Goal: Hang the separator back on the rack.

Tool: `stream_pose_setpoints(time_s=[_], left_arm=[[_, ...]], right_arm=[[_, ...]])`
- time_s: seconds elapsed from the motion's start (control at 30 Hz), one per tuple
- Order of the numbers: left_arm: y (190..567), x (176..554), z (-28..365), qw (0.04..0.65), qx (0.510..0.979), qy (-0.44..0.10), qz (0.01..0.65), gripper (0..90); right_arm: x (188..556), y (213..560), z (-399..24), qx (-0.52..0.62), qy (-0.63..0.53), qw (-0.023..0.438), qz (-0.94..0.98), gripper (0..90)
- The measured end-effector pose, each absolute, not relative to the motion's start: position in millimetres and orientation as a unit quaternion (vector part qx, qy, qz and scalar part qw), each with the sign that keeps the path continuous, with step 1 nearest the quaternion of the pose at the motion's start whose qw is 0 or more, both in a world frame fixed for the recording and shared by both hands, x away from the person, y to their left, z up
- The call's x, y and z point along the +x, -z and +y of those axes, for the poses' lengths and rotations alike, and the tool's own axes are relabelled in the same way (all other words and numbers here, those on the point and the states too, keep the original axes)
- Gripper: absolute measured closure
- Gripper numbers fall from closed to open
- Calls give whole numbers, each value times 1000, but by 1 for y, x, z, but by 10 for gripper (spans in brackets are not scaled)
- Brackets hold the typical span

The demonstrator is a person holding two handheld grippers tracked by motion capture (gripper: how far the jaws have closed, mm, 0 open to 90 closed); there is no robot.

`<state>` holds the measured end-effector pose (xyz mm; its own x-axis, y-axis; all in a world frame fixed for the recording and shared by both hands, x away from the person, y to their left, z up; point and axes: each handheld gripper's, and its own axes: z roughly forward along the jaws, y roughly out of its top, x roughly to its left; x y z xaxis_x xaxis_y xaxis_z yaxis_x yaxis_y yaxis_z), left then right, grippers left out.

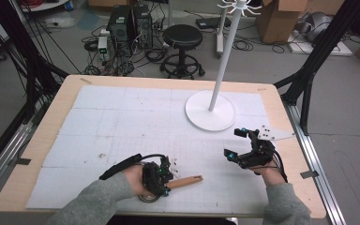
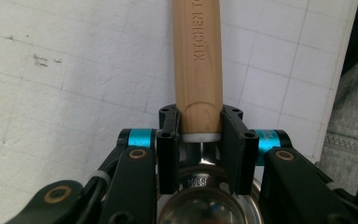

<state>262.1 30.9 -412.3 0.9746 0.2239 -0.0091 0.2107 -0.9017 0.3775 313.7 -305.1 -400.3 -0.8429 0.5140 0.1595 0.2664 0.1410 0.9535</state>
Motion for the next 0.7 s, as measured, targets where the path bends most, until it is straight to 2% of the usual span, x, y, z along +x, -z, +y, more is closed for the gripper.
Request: stream_pose_setpoints(time_s=[0.7], left_arm=[[399, 261, 44, 232, 963, -38, 129, 694]], right_arm=[[314, 400, -306, 261, -601, 105, 749, 7]])
